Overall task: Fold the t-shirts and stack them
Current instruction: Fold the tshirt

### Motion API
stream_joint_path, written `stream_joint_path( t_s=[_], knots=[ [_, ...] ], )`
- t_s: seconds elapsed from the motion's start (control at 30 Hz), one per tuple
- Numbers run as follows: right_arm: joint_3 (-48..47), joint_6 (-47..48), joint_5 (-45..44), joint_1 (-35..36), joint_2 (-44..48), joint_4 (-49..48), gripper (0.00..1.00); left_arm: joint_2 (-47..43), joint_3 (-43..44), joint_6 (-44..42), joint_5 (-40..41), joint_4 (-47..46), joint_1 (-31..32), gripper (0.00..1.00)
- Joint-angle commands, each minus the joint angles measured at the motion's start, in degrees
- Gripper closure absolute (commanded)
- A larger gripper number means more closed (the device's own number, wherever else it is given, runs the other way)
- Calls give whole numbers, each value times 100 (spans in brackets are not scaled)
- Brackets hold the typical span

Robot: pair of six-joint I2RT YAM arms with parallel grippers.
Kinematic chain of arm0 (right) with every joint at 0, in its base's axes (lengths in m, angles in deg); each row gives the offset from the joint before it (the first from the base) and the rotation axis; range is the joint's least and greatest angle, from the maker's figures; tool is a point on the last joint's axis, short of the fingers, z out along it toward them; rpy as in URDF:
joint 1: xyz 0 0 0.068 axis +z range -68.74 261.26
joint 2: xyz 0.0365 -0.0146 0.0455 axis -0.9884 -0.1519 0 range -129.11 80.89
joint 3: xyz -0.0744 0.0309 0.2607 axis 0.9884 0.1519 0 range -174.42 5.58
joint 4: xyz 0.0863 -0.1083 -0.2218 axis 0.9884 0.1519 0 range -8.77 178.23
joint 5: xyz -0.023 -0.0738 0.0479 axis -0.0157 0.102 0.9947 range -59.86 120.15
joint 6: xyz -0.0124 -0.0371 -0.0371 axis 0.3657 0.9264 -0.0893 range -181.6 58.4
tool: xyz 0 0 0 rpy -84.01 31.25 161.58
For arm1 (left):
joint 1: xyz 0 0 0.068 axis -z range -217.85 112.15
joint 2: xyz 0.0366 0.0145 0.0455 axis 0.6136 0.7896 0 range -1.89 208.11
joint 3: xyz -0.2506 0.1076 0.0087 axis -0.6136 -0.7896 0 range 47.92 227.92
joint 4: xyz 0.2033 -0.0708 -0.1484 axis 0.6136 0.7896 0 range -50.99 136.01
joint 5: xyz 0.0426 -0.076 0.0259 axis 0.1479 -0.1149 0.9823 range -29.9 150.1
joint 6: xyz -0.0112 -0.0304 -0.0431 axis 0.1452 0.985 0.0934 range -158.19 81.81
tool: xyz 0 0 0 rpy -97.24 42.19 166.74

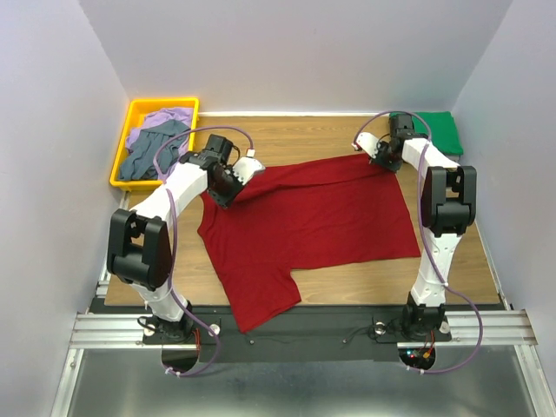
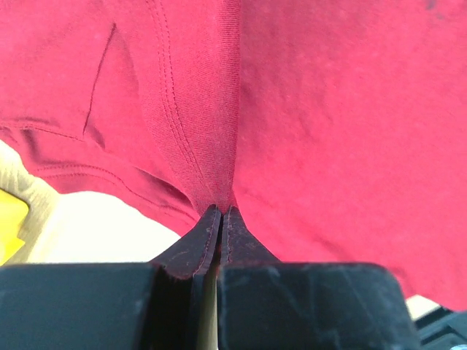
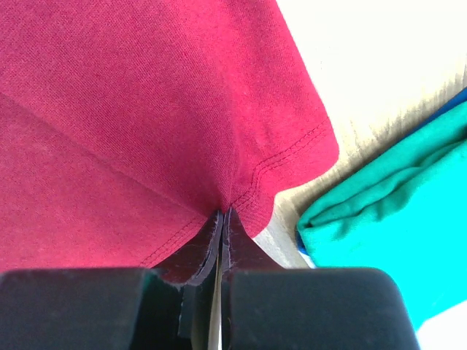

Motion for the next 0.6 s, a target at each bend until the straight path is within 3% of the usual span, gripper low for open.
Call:
stream_joint_path(
  t_s=[0.0,0.23,0.57],
  knots=[
    [-274,134,-35,-8,180,-30,99,-397,297,-34,-210,652,103,100],
    [-186,248,-26,-60,285,-30,100,-520,341,89,-280,1004,261,100],
    [165,397,-26,-113,399,-21,99,-415,-317,143,-272,785,305,100]
  ],
)
